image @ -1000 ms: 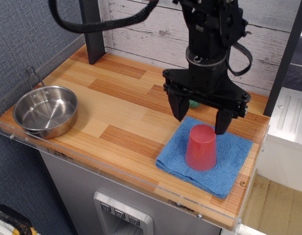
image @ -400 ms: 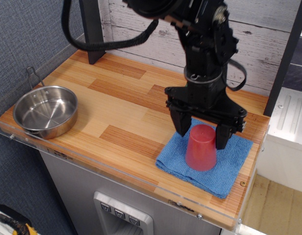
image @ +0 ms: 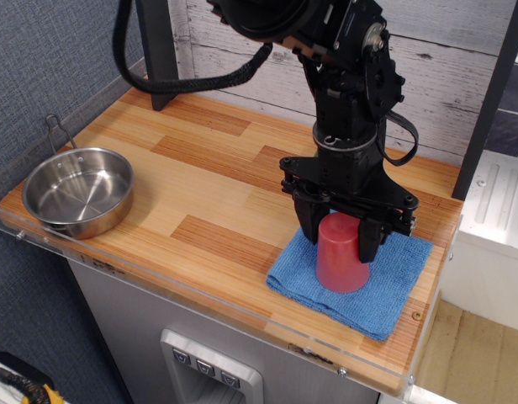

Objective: Place the red coloured bottle to the far edge of the table.

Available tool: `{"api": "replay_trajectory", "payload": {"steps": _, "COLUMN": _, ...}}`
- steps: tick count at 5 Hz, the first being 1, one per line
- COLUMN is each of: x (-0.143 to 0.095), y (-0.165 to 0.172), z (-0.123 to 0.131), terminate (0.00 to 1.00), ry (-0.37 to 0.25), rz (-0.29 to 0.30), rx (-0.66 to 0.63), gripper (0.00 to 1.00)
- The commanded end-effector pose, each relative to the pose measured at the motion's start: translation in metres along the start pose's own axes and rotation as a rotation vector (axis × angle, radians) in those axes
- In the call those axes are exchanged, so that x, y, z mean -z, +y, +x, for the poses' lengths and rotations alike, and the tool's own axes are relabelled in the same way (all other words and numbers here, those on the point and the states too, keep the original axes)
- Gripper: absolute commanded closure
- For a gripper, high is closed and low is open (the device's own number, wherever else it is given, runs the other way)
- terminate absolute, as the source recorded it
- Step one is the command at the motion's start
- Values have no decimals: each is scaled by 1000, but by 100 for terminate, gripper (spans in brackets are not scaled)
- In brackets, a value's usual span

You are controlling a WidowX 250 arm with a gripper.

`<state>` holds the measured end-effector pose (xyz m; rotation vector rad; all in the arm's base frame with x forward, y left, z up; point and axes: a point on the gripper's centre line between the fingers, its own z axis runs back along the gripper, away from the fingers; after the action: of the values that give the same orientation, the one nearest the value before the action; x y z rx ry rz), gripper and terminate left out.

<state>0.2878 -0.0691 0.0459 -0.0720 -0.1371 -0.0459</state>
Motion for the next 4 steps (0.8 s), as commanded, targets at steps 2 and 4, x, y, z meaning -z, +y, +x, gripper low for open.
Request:
{"api": "replay_trajectory", "payload": {"steps": 2, "x": -36, "y": -4, "z": 14, "terminate": 0, "ry": -37, "rz": -34, "rx": -21, "gripper": 100}}
{"api": "replay_trajectory", "payload": {"steps": 4, "x": -64, "y": 12, "z": 12, "terminate": 0, "ry": -22, "rz": 18, "rx": -68, "gripper": 100}}
